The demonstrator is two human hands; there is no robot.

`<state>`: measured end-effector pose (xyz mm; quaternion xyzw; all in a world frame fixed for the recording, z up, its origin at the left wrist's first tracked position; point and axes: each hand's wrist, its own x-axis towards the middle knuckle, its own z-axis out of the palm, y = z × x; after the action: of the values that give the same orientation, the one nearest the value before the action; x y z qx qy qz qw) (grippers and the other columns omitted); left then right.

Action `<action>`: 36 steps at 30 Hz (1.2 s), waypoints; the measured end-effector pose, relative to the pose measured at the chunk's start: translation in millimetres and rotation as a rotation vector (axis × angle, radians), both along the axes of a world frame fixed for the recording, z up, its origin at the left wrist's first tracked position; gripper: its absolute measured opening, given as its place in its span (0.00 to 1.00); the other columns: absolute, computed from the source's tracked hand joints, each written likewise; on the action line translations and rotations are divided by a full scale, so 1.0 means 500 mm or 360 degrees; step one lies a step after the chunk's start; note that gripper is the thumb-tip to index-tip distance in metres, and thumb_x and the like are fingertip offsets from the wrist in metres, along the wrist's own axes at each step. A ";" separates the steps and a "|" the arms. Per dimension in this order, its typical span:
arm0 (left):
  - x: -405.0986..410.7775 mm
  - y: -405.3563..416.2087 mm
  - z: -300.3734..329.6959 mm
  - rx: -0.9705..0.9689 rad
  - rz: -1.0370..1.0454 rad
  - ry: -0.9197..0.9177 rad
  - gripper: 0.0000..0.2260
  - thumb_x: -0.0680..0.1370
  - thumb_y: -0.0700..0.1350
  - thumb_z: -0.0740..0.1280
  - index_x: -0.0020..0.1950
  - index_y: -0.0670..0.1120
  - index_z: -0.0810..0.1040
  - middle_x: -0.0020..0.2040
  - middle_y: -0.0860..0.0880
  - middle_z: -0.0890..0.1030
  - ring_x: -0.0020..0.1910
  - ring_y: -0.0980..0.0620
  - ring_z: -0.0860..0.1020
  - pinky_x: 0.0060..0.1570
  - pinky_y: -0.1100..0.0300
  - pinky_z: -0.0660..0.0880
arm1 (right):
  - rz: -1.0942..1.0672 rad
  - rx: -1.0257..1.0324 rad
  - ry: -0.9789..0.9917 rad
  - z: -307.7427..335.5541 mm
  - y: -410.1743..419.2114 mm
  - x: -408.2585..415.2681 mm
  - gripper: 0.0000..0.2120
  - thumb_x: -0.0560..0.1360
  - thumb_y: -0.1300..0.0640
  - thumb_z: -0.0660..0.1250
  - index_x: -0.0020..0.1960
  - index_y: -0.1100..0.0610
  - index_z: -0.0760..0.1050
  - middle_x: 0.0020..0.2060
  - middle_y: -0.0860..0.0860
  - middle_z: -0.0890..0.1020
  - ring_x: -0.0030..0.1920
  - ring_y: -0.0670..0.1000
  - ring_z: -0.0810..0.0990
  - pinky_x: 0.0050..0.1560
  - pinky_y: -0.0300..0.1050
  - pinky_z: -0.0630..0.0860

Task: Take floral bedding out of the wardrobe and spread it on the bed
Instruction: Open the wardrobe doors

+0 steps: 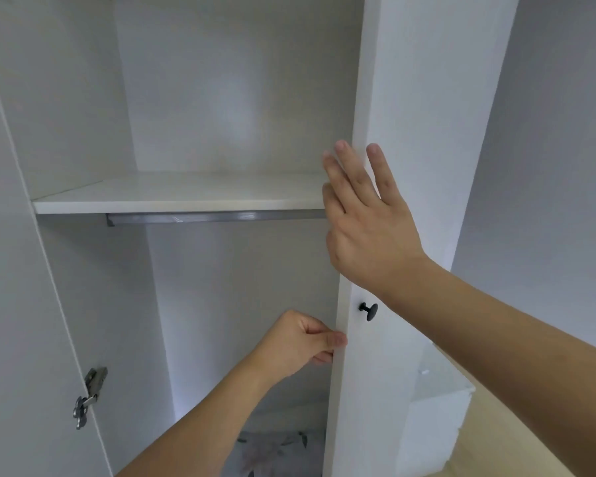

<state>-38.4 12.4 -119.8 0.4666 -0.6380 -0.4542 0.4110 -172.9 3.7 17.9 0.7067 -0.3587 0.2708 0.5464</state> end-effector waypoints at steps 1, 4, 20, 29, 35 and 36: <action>-0.015 0.008 0.001 -0.0007 -0.0049 -0.0022 0.09 0.73 0.45 0.74 0.44 0.39 0.86 0.43 0.41 0.86 0.46 0.42 0.84 0.53 0.50 0.81 | -0.0069 -0.0007 0.0033 0.005 0.011 -0.011 0.28 0.74 0.62 0.42 0.62 0.70 0.74 0.72 0.64 0.66 0.76 0.63 0.57 0.75 0.60 0.37; -0.068 0.033 0.000 -0.0080 -0.0178 -0.0046 0.07 0.73 0.44 0.75 0.40 0.40 0.86 0.38 0.44 0.86 0.38 0.51 0.83 0.48 0.56 0.81 | -0.0150 0.0005 0.0008 0.015 0.032 -0.054 0.27 0.75 0.63 0.42 0.66 0.70 0.71 0.72 0.64 0.66 0.75 0.63 0.58 0.76 0.58 0.39; -0.348 0.038 -0.008 -0.0305 -0.0671 -0.0373 0.50 0.69 0.59 0.75 0.79 0.57 0.43 0.69 0.68 0.54 0.62 0.75 0.53 0.62 0.68 0.54 | -0.1558 0.0218 0.0341 0.022 0.178 -0.274 0.34 0.73 0.57 0.30 0.77 0.67 0.46 0.77 0.65 0.44 0.77 0.65 0.39 0.71 0.64 0.29; -0.497 0.050 -0.041 -0.0526 -0.0442 -0.0324 0.57 0.65 0.70 0.68 0.78 0.52 0.35 0.78 0.60 0.37 0.76 0.63 0.40 0.75 0.57 0.51 | -0.1674 0.0219 0.0382 0.013 0.176 -0.414 0.30 0.78 0.53 0.38 0.78 0.64 0.45 0.78 0.61 0.48 0.77 0.63 0.44 0.71 0.66 0.31; -0.613 0.055 -0.044 -0.0678 -0.0159 -0.0338 0.57 0.64 0.70 0.66 0.78 0.48 0.34 0.79 0.53 0.36 0.77 0.57 0.37 0.76 0.52 0.52 | -0.1595 0.0163 0.0306 0.012 0.162 -0.532 0.28 0.80 0.50 0.47 0.78 0.59 0.53 0.78 0.56 0.55 0.78 0.59 0.51 0.74 0.62 0.37; -0.630 0.053 -0.044 -0.0696 -0.0129 -0.0348 0.58 0.64 0.70 0.65 0.78 0.47 0.34 0.79 0.52 0.37 0.77 0.56 0.38 0.76 0.50 0.52 | -0.1600 0.0167 0.0313 0.013 0.159 -0.548 0.28 0.80 0.50 0.47 0.78 0.59 0.53 0.78 0.56 0.54 0.78 0.59 0.51 0.74 0.62 0.37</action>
<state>-353.6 38.9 -141.6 0.3871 -0.7800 -0.2683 0.4121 -446.7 83.2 24.3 0.4954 -0.6142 -0.1113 0.6041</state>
